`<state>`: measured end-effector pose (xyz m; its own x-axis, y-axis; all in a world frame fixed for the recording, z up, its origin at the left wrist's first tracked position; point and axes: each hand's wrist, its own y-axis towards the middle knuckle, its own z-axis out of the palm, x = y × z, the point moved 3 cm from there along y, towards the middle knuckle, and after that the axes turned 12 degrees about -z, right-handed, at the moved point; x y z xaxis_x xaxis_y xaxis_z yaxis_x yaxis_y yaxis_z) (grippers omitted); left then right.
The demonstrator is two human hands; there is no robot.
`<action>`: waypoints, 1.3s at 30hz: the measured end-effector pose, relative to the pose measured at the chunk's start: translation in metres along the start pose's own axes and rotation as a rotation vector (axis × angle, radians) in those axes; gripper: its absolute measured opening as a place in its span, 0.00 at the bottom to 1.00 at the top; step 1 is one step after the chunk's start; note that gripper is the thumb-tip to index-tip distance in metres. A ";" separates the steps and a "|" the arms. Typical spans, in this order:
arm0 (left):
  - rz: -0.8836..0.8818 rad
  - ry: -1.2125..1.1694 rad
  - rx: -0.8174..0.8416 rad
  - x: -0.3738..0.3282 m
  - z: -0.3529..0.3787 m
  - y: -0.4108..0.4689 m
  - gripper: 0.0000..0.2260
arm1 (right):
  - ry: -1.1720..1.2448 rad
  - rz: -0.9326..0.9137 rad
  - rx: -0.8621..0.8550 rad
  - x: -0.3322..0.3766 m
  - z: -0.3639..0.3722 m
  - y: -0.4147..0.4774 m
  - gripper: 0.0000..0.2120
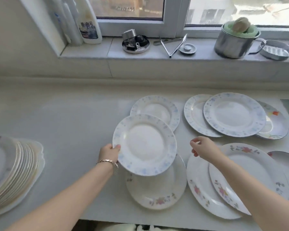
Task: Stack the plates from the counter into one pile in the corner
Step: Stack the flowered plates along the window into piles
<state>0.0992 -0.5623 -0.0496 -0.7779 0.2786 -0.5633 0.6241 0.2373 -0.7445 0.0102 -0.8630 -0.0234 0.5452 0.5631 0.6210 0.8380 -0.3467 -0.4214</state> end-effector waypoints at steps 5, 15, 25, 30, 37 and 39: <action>0.005 -0.365 -0.101 -0.011 -0.090 0.008 0.14 | -0.102 -0.128 0.133 0.079 0.055 0.018 0.09; 0.026 -0.704 -0.326 0.032 -0.321 0.030 0.13 | -0.218 -0.390 0.309 0.259 0.222 0.005 0.10; -0.073 -0.763 -0.362 0.086 -0.434 0.071 0.13 | -0.270 -0.388 0.381 0.333 0.320 -0.022 0.10; -0.131 -0.751 -0.313 0.102 -0.440 0.084 0.12 | -0.316 -0.389 0.366 0.343 0.329 -0.021 0.10; -0.149 -0.691 -0.300 0.115 -0.438 0.082 0.13 | -0.374 -0.406 0.395 0.343 0.336 -0.019 0.10; -0.138 -0.569 -0.382 0.119 -0.443 0.080 0.09 | -0.381 -0.402 0.403 0.340 0.336 -0.018 0.10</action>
<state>0.0896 -0.0976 -0.0174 -0.7042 -0.2839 -0.6507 0.4182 0.5749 -0.7033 0.1732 -0.4136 -0.0268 0.0861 0.8397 0.5362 0.8598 0.2093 -0.4658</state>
